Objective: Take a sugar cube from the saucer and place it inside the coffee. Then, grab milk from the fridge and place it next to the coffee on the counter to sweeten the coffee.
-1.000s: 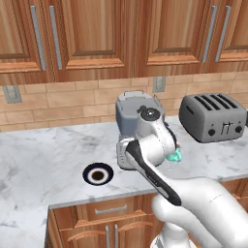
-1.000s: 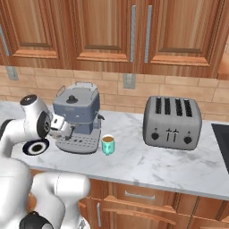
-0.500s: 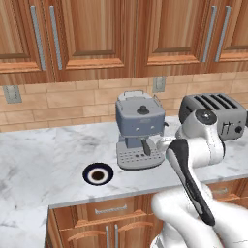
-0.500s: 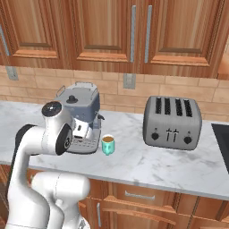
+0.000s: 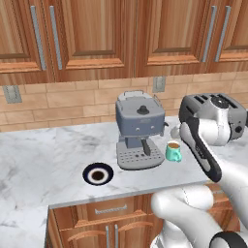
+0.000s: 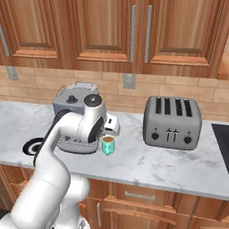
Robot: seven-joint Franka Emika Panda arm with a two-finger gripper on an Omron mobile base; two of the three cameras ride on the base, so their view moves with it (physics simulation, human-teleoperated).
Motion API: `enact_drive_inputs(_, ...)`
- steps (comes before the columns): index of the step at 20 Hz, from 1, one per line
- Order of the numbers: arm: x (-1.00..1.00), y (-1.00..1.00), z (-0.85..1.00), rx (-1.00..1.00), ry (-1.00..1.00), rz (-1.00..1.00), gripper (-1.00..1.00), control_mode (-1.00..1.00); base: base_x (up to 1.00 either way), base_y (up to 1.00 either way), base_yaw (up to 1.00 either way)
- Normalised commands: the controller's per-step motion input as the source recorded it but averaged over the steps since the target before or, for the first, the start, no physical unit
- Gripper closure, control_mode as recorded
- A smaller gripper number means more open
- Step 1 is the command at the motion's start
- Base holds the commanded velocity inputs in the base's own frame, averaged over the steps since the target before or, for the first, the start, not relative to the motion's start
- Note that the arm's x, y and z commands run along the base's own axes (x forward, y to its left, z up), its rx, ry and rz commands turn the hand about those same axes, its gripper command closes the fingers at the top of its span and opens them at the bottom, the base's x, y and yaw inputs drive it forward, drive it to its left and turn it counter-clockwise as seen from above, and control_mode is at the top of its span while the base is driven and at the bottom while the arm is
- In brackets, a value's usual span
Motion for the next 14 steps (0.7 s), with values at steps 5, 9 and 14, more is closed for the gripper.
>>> enact_drive_inputs(5, 0.61, -0.16, -0.47, 0.00, 0.06, 0.09, 1.00, -1.00, 0.00, 0.00, 0.00)
enact_drive_inputs(9, 0.45, -0.13, -0.21, 0.00, 0.00, 0.11, 1.00, -1.00, 0.00, 0.00, 0.00)
enact_drive_inputs(14, 0.04, -0.08, -0.42, 0.01, -0.04, 0.18, 1.00, -1.00, 0.00, 0.00, 0.00)
